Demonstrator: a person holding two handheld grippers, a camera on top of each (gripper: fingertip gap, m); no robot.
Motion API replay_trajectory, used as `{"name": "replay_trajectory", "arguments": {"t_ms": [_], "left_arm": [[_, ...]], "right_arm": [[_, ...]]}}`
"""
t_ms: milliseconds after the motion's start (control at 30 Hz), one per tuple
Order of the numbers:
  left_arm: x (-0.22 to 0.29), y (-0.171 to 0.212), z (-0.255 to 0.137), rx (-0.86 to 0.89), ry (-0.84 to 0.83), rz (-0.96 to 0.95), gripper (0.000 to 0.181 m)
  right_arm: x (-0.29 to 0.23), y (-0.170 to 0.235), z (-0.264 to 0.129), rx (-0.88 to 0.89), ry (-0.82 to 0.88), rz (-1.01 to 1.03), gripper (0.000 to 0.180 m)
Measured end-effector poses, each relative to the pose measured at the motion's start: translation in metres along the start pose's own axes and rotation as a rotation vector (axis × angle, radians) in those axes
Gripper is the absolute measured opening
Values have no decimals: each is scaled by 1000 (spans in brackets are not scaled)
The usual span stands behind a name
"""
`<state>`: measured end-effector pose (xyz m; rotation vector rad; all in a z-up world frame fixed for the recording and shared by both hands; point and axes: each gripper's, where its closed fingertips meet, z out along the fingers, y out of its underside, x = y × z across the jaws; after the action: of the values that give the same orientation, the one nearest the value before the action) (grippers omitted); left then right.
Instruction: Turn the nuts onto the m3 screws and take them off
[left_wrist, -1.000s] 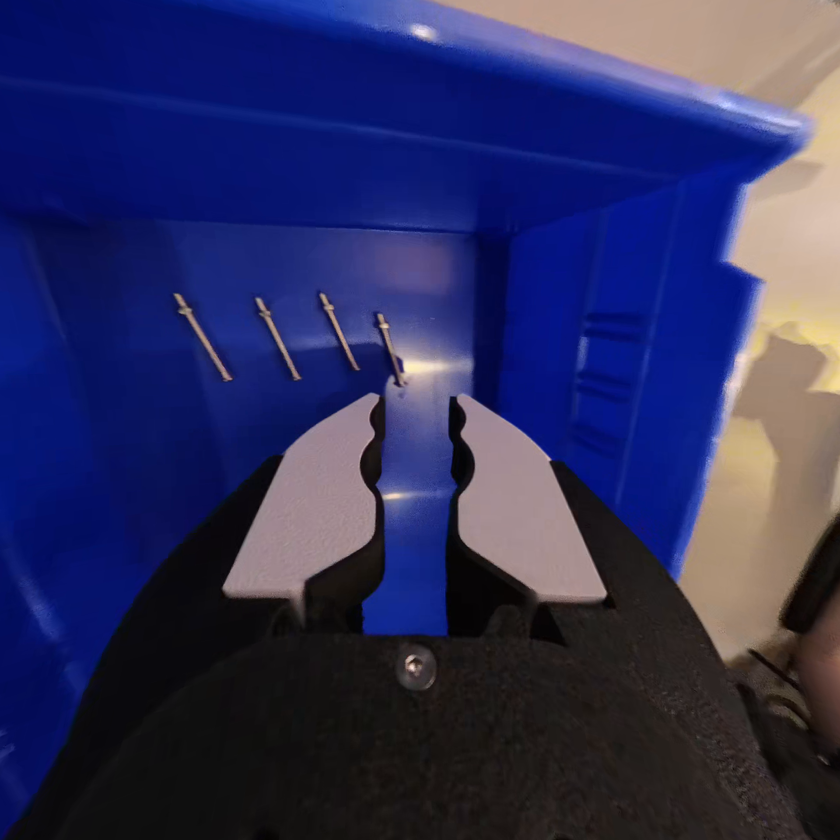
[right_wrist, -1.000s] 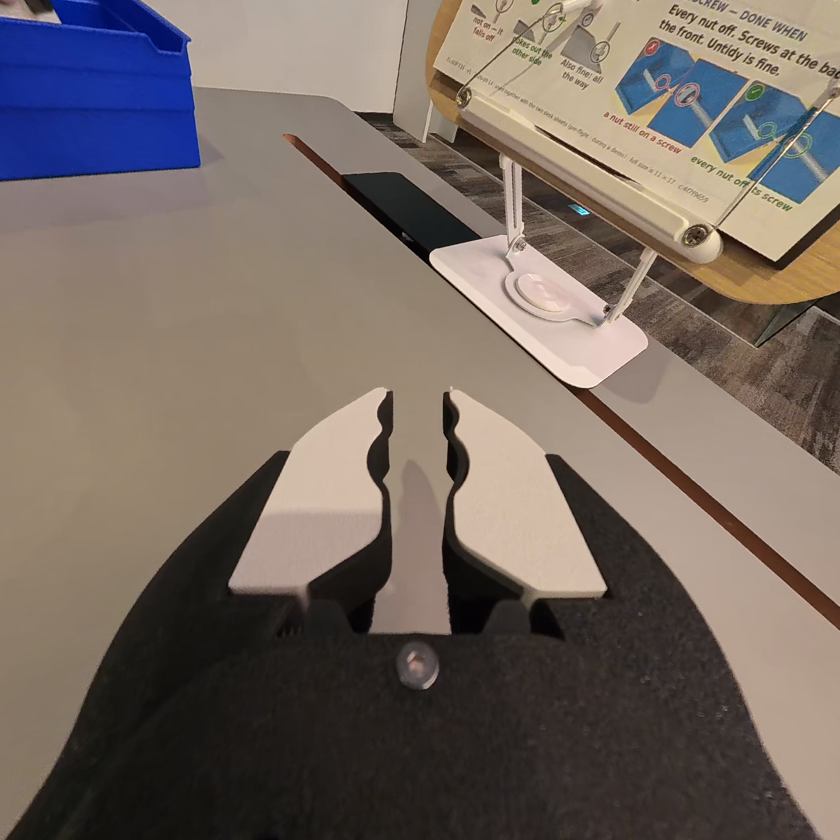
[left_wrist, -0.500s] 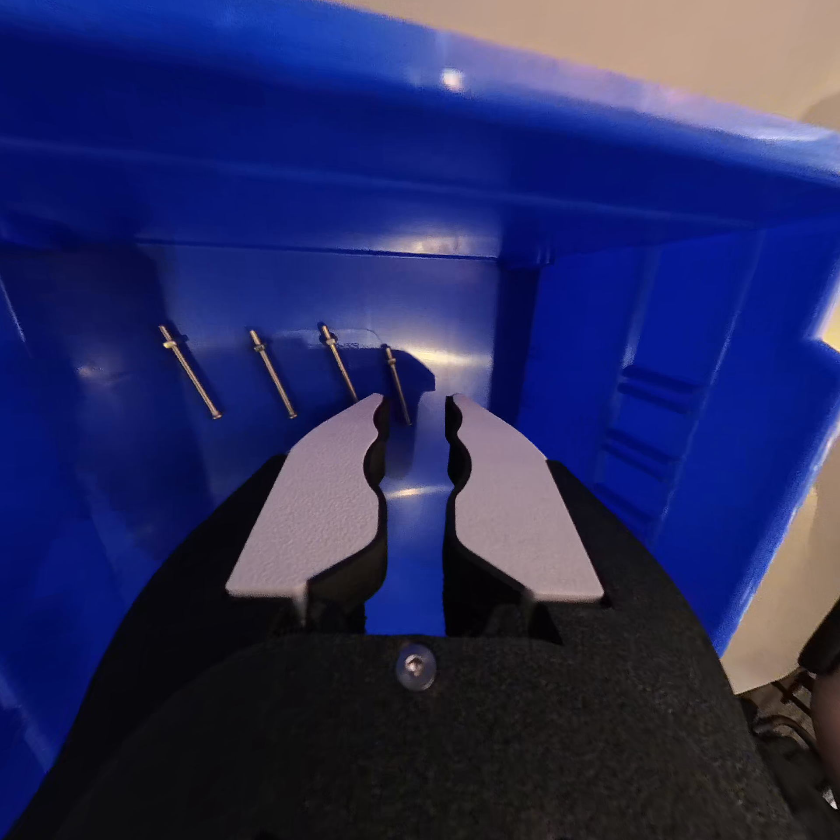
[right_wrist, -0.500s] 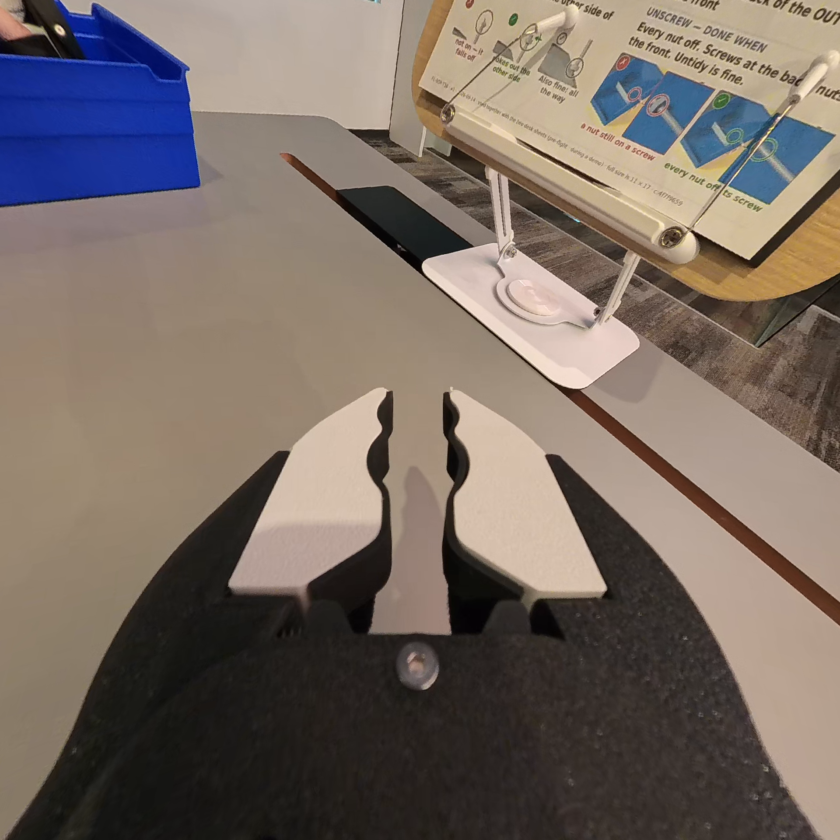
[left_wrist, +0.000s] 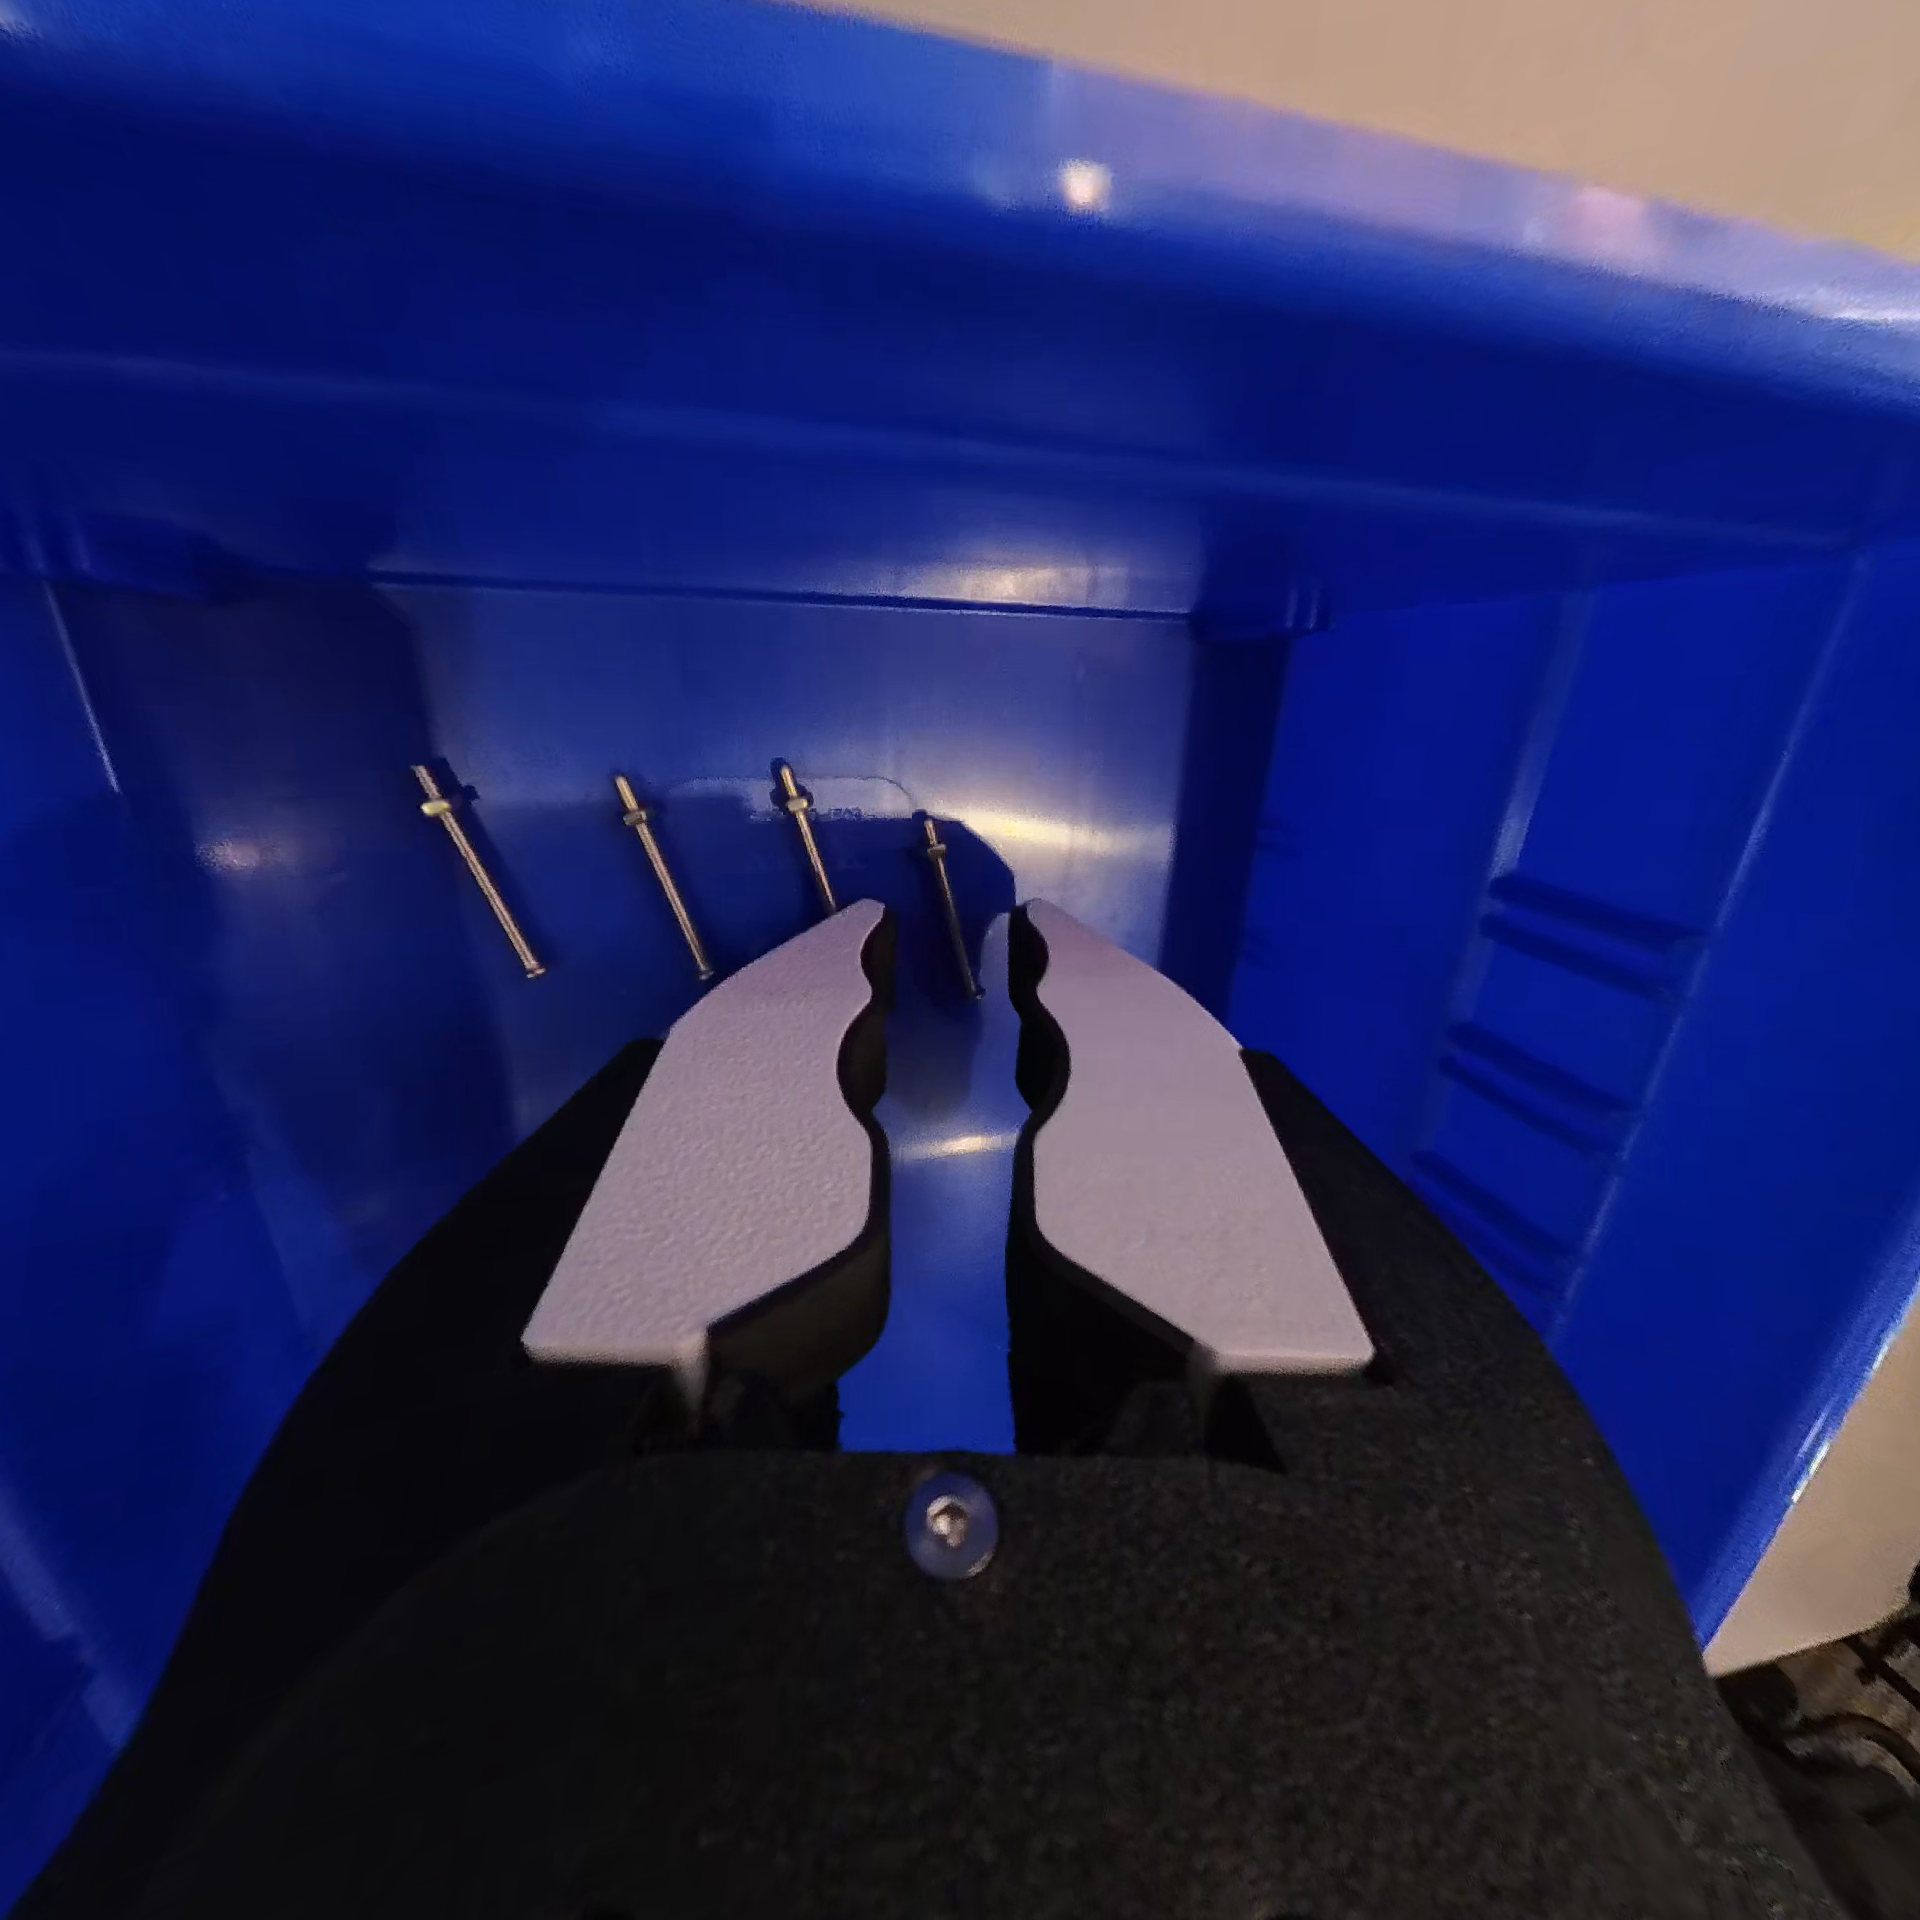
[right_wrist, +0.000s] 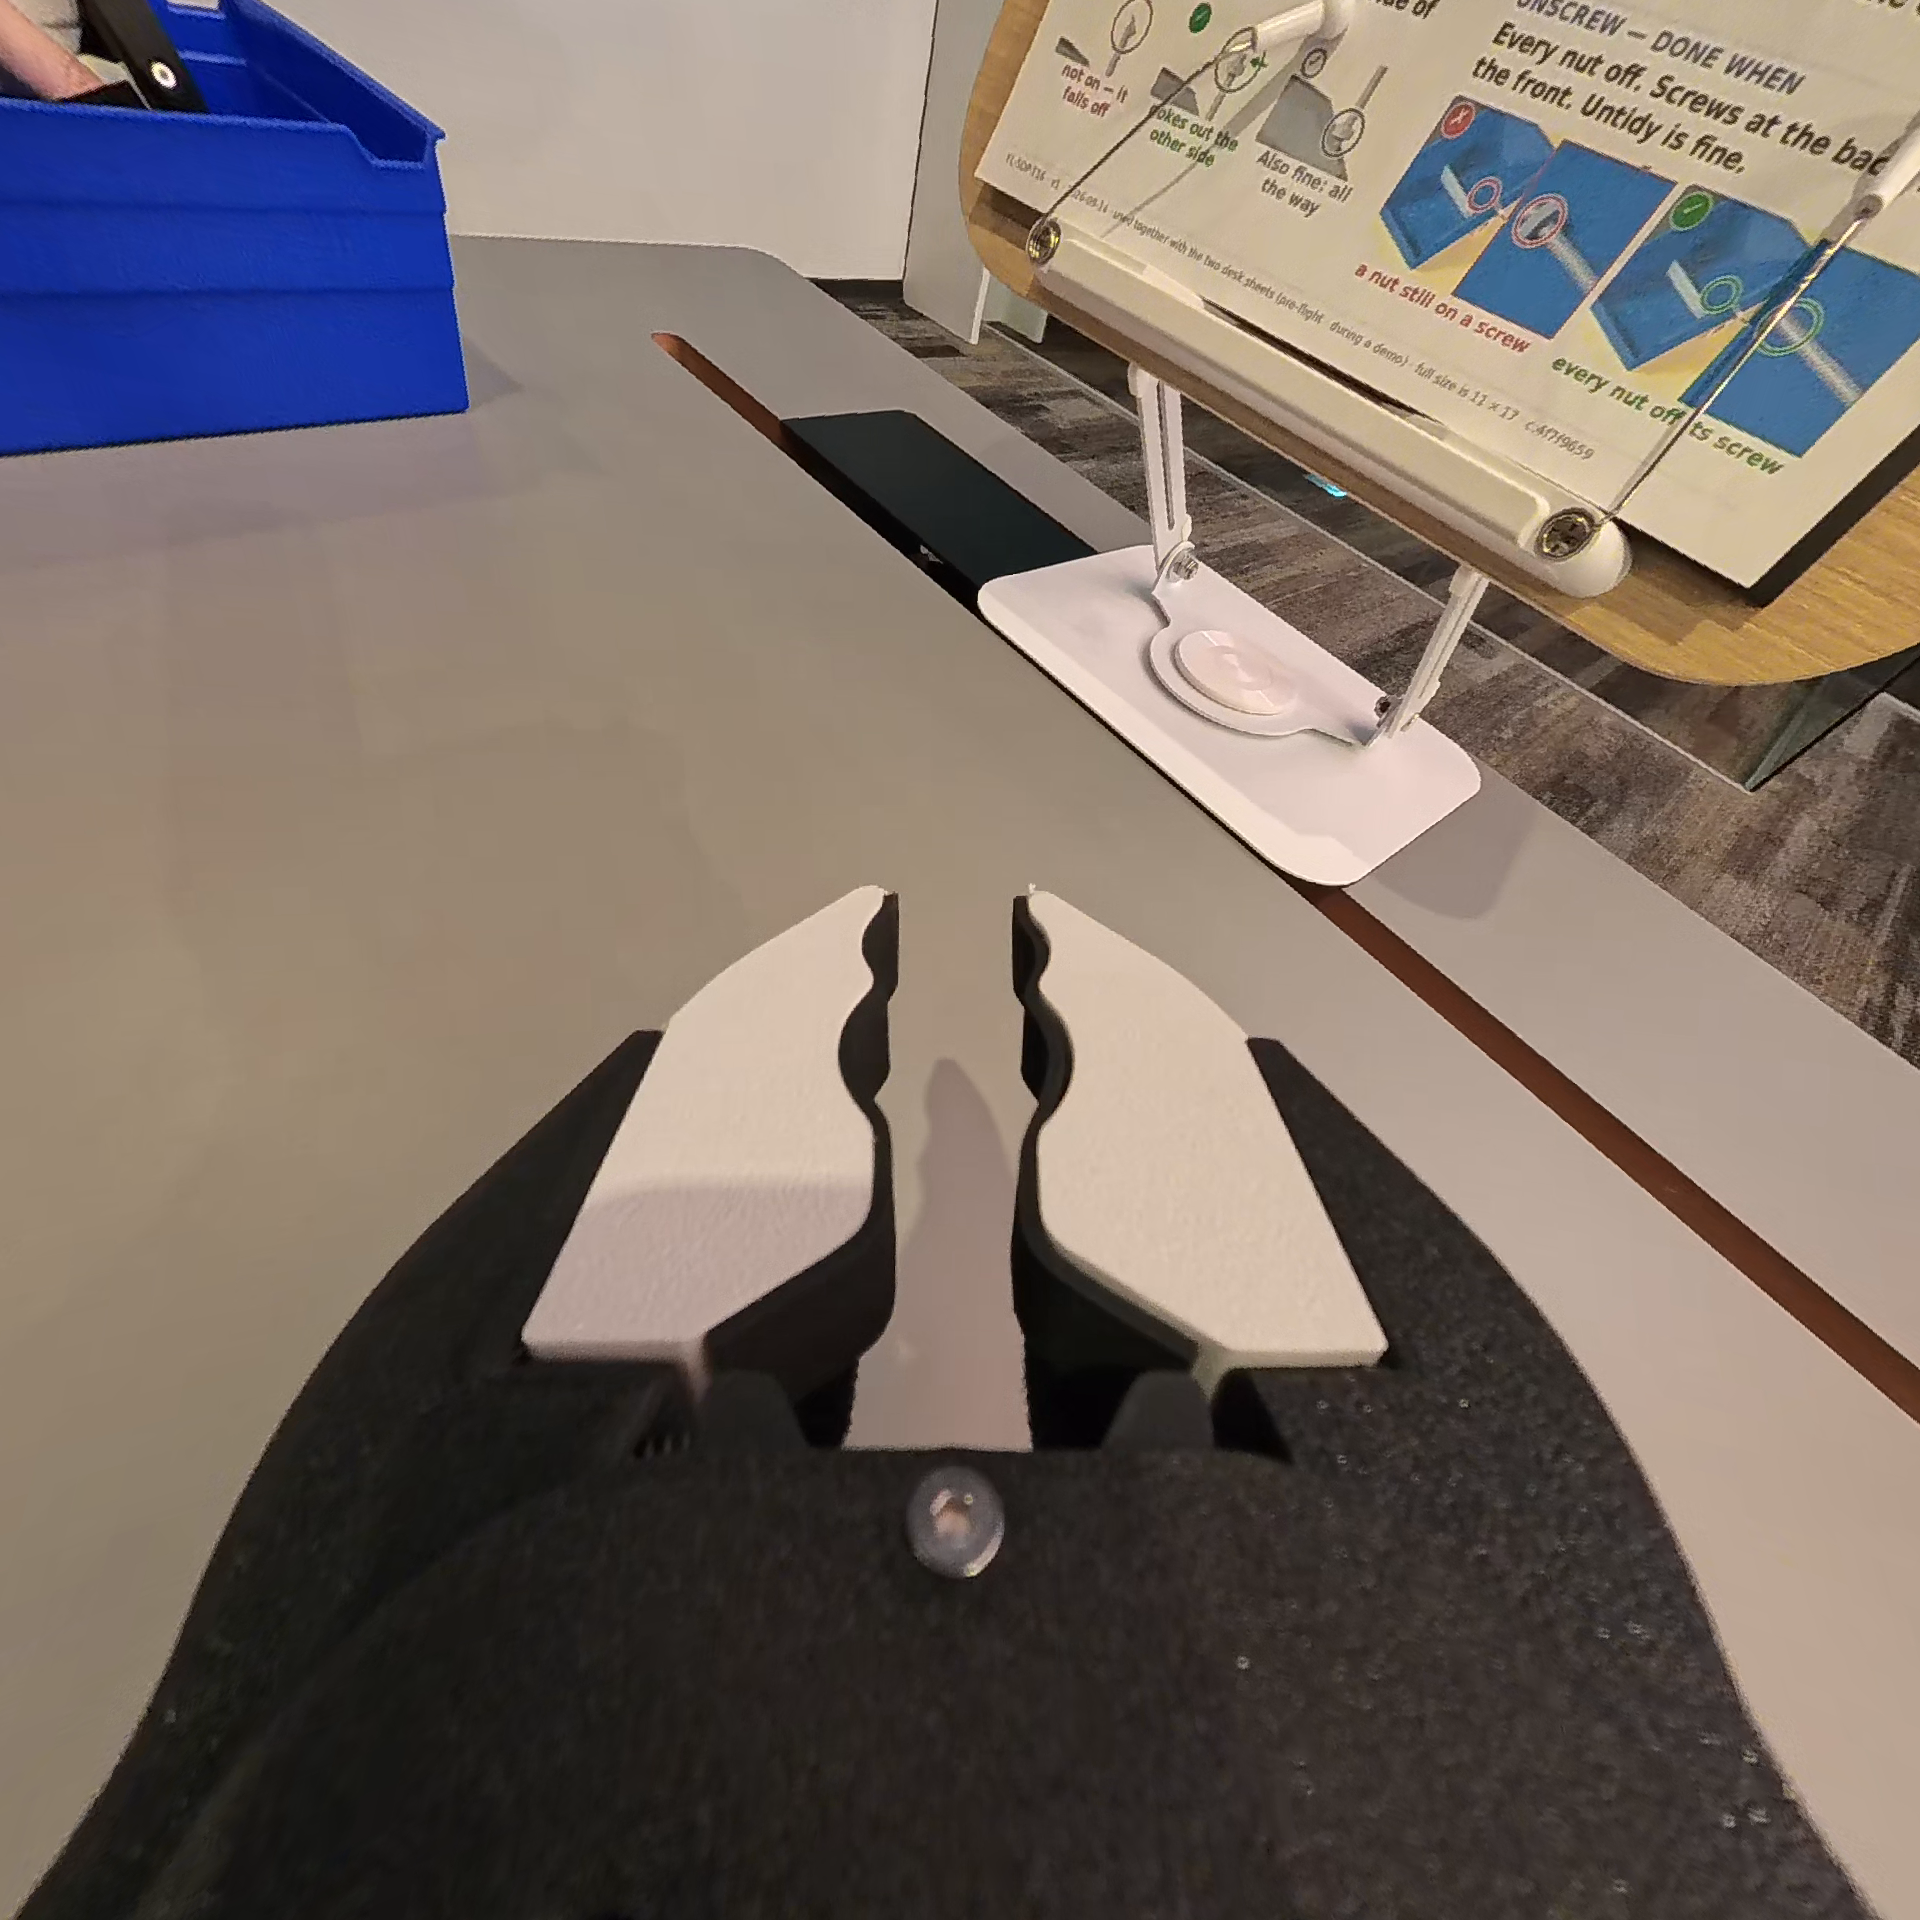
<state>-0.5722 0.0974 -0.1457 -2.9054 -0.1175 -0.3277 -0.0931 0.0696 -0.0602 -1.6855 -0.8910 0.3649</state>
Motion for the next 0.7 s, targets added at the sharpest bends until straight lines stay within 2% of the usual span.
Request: {"name": "replay_trajectory", "arguments": {"t_ms": [167, 700], "left_arm": [[-3, 1, 0, 6, -52, 20, 14], [-7, 5, 0, -26, -132, 55, 11]], "right_arm": [[0, 0, 0, -1, 0, 2, 20], [3, -1, -4, 12, 10, 13, 20]]}}
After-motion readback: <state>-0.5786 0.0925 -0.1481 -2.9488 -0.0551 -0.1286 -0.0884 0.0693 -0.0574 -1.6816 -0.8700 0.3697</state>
